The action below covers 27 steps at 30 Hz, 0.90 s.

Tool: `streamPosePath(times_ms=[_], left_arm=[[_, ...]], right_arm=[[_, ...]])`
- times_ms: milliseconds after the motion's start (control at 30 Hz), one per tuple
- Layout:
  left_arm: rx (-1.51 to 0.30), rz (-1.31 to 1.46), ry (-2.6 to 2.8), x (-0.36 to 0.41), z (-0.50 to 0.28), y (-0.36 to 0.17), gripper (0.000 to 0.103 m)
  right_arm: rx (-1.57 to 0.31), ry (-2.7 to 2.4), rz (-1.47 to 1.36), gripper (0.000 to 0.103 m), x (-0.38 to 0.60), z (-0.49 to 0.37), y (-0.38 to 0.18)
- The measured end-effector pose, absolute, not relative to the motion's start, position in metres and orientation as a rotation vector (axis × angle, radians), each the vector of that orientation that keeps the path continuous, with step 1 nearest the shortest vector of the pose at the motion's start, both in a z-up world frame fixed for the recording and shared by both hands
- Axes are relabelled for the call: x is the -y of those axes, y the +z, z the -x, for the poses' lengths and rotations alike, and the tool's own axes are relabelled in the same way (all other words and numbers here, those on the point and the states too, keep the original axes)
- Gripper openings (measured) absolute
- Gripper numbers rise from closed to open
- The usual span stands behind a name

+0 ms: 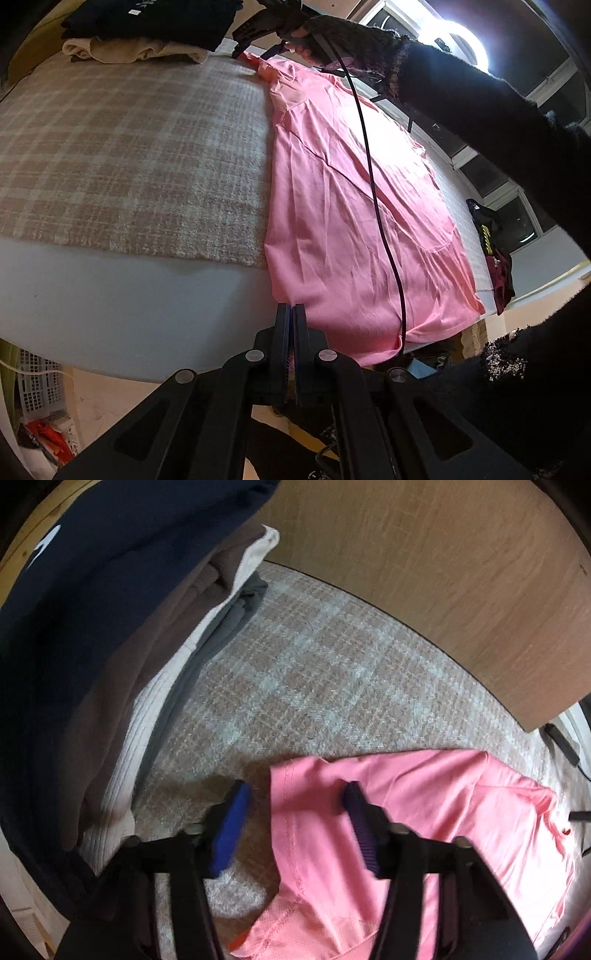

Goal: Fold clothes

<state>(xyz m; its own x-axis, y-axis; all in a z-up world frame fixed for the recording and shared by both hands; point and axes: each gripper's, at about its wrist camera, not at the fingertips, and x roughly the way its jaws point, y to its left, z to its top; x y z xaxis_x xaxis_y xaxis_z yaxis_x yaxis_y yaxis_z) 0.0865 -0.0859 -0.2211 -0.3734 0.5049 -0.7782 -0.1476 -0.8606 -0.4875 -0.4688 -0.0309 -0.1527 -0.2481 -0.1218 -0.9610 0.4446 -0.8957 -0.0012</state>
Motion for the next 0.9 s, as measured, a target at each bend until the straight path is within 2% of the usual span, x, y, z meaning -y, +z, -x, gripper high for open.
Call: streamPosePath(times_ms=[33,333,500,800,900], left_arm=[[0.478,1.458,2.262,0.087,-0.087,-0.221,0.001],[0.457,1.445,2.236,0.089,-0.095,-0.214,0.001],[0.439,1.418,2.248,0.076,-0.104,-0.196,0.001],[0.311,1.355,2.215,0.001,-0.121,-0.162,0.001],[0.284,1.353,2.171,-0.029,-0.125,-0.164,0.001]], right_arm=[[-0.378,-2.196,-1.649,0.004,0.029,0.469,-0.15],[-0.275,-2.197,-1.613,0.004,0.007,0.47,-0.13],[-0.199,-2.244,-1.548,0.004,-0.033,0.463,-0.1],[-0.084,-2.361,-1.486,0.004,-0.139,0.457,-0.053],[-0.061,-2.393,-1.501,0.004,-0.18,0.45,-0.055]])
